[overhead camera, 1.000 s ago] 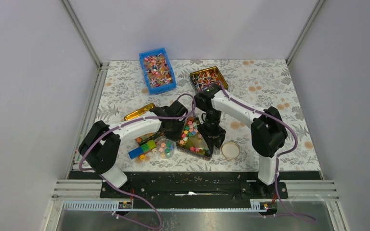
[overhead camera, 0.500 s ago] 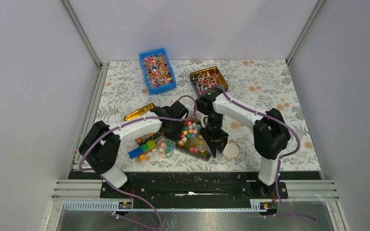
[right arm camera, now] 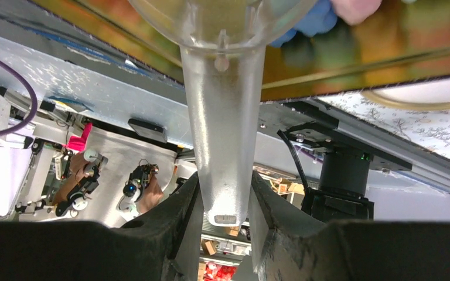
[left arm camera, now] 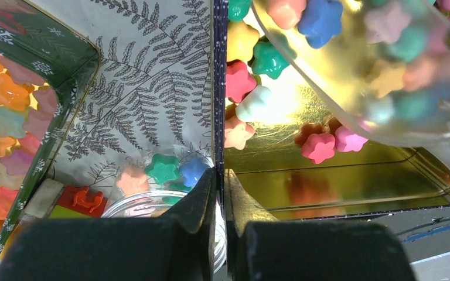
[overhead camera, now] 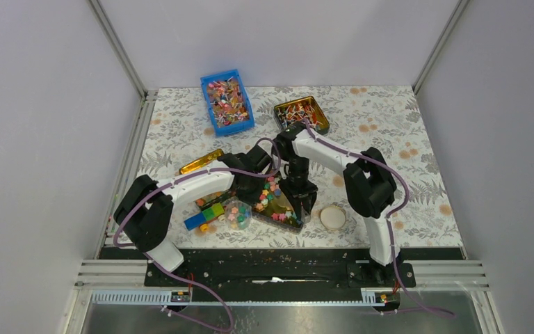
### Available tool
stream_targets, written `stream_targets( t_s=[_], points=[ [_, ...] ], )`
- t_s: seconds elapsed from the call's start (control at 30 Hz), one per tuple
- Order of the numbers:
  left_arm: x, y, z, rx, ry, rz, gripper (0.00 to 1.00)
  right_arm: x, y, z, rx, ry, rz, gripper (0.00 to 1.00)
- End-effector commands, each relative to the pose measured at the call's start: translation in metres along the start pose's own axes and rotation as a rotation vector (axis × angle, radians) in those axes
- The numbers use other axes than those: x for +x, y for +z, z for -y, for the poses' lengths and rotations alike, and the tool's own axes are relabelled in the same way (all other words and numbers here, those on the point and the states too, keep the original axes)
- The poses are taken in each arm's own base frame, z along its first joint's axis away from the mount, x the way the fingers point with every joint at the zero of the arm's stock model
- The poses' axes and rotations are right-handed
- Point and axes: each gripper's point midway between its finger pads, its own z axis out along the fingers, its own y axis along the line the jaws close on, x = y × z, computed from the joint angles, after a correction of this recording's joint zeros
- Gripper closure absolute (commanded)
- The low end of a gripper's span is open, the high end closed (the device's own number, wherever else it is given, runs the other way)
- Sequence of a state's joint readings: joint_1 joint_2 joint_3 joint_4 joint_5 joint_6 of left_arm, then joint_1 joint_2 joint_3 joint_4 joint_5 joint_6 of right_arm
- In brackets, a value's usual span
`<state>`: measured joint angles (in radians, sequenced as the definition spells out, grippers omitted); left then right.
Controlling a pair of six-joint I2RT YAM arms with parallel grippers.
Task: Pack the candies
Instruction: Scoop the fake candies from the storage box.
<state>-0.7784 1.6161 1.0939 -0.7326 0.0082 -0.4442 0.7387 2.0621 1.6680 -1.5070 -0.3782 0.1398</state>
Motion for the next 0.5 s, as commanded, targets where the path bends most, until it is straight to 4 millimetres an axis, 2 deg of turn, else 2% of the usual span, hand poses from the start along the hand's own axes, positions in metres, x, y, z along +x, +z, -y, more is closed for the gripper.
stream_targets(
  t_s=[0.0,0.27,0.47],
  points=[
    [-0.035,-0.025,0.032,0.090,0.076,0.133,1.00,-0.017,0.003,-0.002,0.061,-0.013,0.001,1.00],
    [-0.037,-0.027,0.042,0.117,0.081,0.143,1.00,-0.046,0.008,0.007,0.113,-0.080,0.067,1.00],
    [-0.035,-0.025,0.042,0.126,0.048,0.155,1.00,-0.052,0.012,0.024,0.173,-0.163,0.129,1.00]
  ],
)
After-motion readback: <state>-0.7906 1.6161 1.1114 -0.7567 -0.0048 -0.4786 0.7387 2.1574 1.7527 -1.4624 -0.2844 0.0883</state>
